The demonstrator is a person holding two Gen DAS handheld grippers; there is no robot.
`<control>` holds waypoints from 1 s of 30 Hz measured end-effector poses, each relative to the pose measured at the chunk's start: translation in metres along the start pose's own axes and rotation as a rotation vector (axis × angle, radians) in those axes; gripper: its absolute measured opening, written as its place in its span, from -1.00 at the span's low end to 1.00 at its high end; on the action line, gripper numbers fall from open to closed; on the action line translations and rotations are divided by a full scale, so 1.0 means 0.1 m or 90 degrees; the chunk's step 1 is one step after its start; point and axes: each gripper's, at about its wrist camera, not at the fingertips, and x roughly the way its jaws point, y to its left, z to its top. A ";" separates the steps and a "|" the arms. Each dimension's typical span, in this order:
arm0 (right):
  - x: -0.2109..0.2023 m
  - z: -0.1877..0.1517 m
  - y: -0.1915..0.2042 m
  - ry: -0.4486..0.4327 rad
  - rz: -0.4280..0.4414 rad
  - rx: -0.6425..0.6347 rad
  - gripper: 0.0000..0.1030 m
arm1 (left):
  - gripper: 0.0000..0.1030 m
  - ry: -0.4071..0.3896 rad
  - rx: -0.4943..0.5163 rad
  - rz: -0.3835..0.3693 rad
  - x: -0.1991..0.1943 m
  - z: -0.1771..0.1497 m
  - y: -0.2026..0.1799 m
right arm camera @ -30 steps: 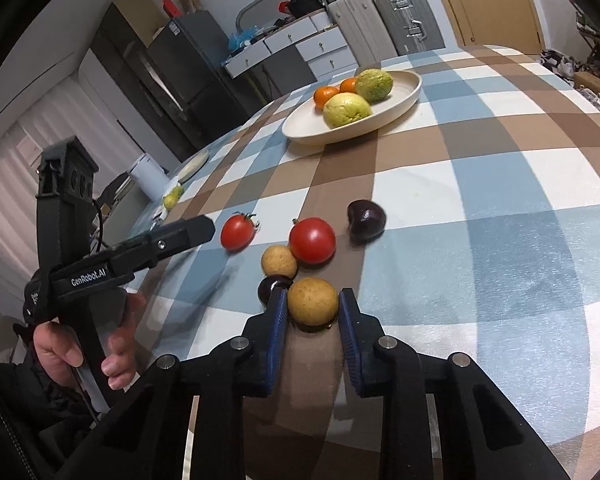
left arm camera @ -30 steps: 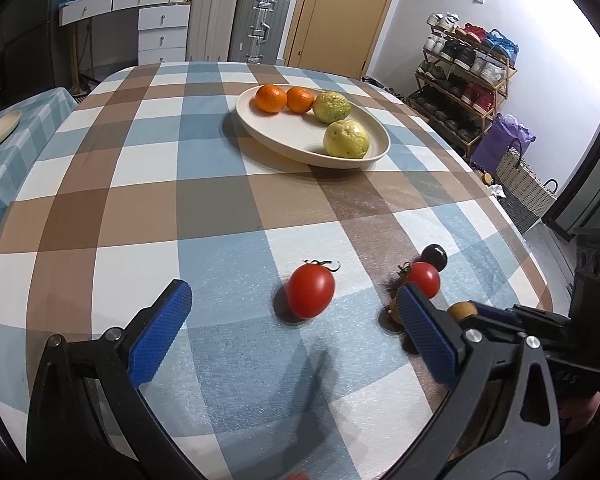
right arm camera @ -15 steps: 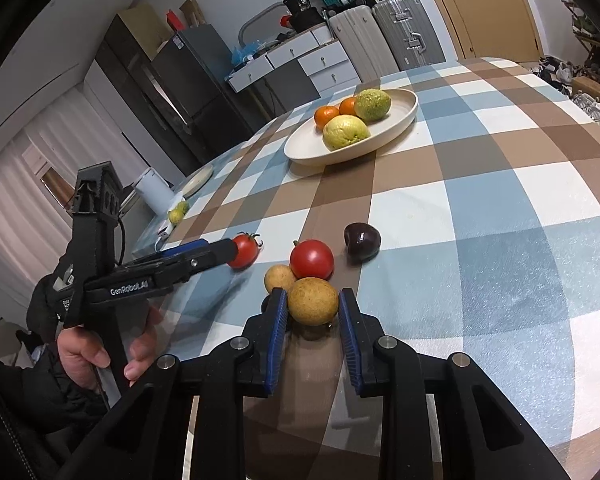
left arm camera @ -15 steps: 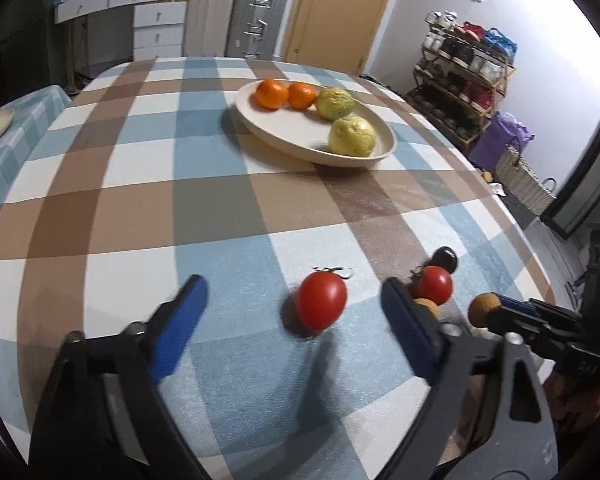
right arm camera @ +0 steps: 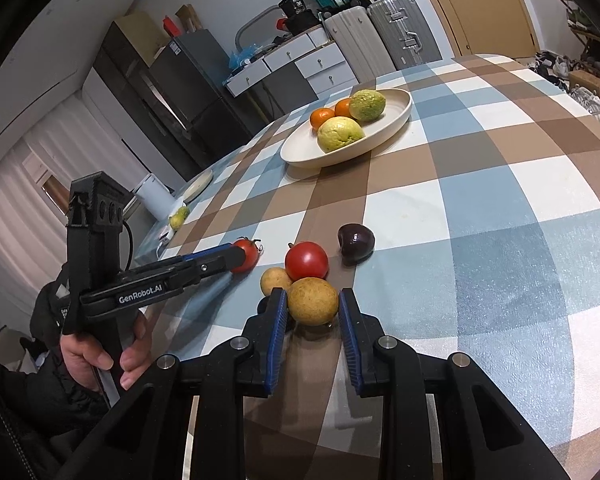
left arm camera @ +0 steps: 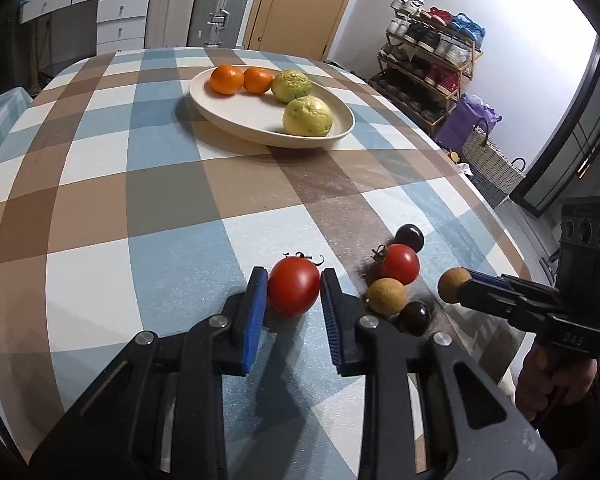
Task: Organize fruits
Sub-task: 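Grasp the brown kiwi with the right gripper while the left gripper approaches the red tomato, then grasp the red tomato with the left gripper while the right gripper lifts the kiwi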
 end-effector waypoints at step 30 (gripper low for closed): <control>0.26 1.09 -0.07 -0.039 0.043 -0.022 -0.48 | -0.69 -0.079 0.009 -0.011 0.04 1.09 0.27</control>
